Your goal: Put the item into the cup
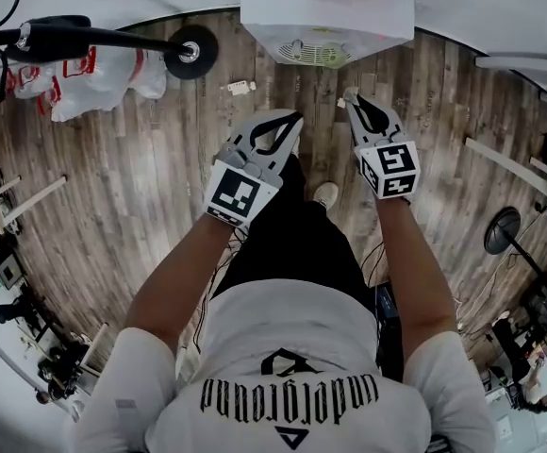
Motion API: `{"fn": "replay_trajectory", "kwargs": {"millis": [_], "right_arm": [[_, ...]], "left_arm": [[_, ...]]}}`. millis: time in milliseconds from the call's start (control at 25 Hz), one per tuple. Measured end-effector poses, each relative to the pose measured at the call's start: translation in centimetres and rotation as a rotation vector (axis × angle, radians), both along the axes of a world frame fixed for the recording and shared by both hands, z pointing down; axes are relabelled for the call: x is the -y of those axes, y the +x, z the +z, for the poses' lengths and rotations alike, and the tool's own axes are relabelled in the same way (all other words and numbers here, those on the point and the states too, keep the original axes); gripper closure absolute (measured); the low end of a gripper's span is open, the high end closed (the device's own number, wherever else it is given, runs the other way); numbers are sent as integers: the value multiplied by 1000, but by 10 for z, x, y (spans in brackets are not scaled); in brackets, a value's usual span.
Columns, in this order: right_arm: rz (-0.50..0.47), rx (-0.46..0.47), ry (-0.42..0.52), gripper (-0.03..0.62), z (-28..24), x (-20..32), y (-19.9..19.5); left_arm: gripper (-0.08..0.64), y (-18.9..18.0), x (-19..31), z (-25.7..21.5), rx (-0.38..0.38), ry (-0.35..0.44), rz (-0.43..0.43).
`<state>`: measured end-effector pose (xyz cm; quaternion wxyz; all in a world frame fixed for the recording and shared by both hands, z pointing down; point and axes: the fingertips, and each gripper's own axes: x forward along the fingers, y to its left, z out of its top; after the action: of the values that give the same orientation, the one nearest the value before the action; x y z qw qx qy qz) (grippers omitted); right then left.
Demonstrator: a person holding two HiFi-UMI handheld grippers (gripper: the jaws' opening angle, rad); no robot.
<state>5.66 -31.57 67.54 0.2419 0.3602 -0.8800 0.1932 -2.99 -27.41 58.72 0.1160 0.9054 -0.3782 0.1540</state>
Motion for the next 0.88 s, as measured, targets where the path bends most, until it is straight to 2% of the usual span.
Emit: {"fn": "replay_trajectory", "kwargs": {"millis": [200, 520, 880], "right_arm": [[45, -15, -81, 545, 49, 20, -1], [65, -68, -166, 543, 121, 55, -9], [84, -116, -247, 538, 177, 80, -15]], "left_arm": [[552, -9, 22, 42, -7, -52, -30], [552, -17, 60, 99, 7, -80, -45], [552, -20, 75, 135, 3, -102, -72]]}}
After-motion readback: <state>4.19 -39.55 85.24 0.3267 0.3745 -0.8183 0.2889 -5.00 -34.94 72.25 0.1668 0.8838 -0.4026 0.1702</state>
